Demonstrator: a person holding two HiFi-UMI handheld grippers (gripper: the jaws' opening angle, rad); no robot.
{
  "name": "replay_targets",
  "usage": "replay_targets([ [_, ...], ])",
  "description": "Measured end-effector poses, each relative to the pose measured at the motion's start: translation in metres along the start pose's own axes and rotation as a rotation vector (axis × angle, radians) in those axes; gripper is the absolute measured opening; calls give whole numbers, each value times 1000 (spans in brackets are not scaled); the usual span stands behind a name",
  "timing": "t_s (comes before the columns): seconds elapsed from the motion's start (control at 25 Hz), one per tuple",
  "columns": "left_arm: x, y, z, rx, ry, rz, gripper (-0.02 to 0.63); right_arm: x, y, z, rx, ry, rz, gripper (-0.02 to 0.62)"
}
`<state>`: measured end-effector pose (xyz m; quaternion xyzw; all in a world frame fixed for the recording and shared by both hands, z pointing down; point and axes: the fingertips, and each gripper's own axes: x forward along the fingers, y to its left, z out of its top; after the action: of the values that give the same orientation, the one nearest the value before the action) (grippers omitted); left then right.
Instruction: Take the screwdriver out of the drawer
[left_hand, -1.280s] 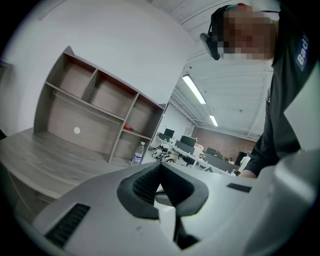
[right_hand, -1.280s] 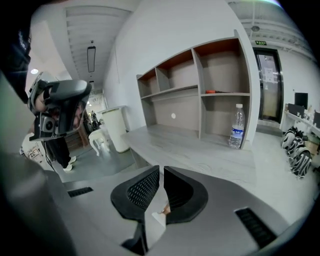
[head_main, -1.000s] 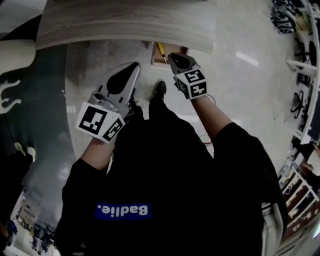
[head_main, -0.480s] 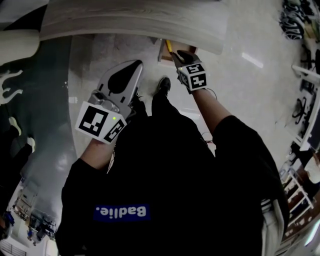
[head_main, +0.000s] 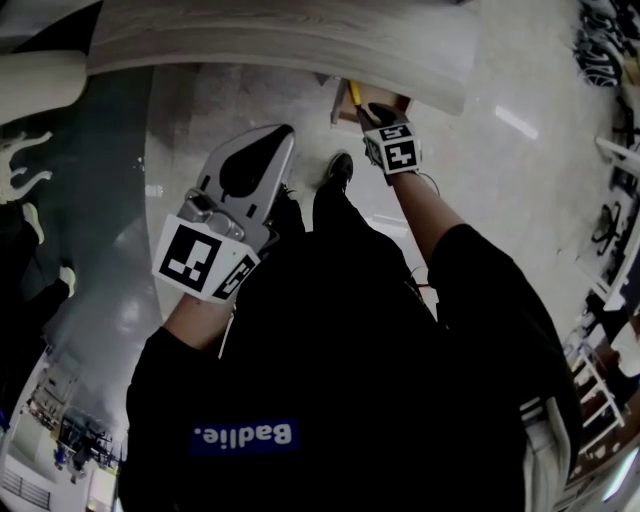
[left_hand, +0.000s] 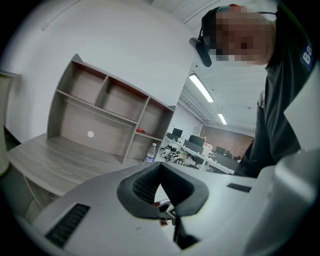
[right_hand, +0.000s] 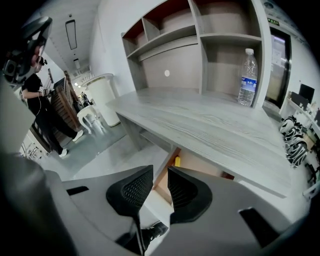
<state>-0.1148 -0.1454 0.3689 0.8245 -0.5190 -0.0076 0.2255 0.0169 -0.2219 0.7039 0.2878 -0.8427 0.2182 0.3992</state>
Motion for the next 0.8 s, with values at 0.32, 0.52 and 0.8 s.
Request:
replay_targets([
  [0.32,-12,11,-8,-8,19,18,2,29,-6,-25,0,61,-49,114],
  [0.52,-18,21,-13,-18,22,35,2,48,-13,-36,17,82,-86,114],
  [0.8,-21,31,-28,-42,41,58,2,74,-24,-40,3,91,-117,114],
])
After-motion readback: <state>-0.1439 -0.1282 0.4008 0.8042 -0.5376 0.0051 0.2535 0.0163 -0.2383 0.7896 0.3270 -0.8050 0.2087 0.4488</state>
